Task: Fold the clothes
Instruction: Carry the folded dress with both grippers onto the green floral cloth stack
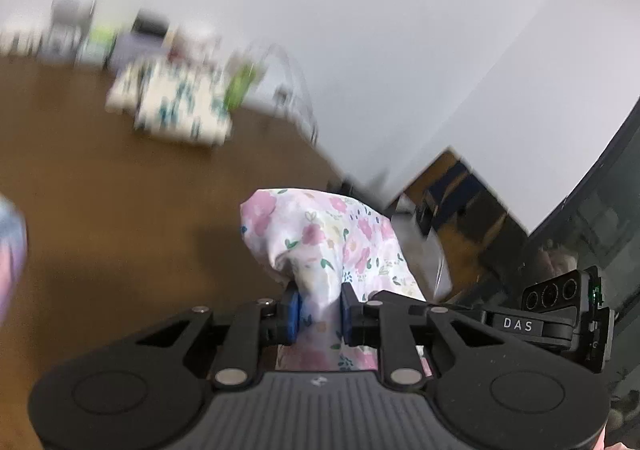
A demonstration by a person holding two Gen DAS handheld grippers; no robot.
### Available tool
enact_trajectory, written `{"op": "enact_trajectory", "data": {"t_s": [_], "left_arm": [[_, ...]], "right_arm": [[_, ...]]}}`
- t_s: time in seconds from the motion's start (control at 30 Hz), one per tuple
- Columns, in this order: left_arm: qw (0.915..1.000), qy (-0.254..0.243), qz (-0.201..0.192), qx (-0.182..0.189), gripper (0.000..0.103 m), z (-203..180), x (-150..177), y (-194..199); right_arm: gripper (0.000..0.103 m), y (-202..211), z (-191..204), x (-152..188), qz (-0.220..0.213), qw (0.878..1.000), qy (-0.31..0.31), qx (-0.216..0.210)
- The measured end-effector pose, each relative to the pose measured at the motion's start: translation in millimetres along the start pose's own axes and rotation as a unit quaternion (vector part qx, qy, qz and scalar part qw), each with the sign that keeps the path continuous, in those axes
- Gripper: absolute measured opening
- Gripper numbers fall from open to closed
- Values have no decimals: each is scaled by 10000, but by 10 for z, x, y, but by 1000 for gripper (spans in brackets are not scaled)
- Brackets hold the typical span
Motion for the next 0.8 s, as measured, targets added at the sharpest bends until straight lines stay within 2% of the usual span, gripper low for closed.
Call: {"op": "enact_trajectory", "data": {"t_s": [0.17,0.27,0.4,0.47,0.6,0.8], "left_arm": [[9976,-334,-606,1,19,-277,-722,44],[9954,-300,-898,-117,19,-291,-1220,-90],[9924,-242,-1160,-326,19,-111,-1824,-412],[9923,-95,-1178,-383,19,131,-2092,-630],[9918,225,-1100,-608,19,661,-2394,-1108],[9913,627,-784,-849,19,1324,-2437,-1615]], "right_arm": [[13,-139,226,-761,-387,9977,527,-167],[13,-402,266,-1313,-526,9962,675,-150],[13,-957,189,-1958,-530,9949,860,-82],[13,-1309,42,-2211,-521,9955,789,-109],[13,-1981,-346,-2439,-335,9978,572,-28],[13,-2656,-805,-2328,134,9989,417,139]]}}
Point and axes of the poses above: each gripper's, at about its wrist camera, not at the fingertips, and y roughly against the way its jaws point, z to its left, x to its underside, the point moved 1 cm from there along -y, roughly the way its jaws point, and after that the axes turned 10 degrees about y, right-handed, at the moved point
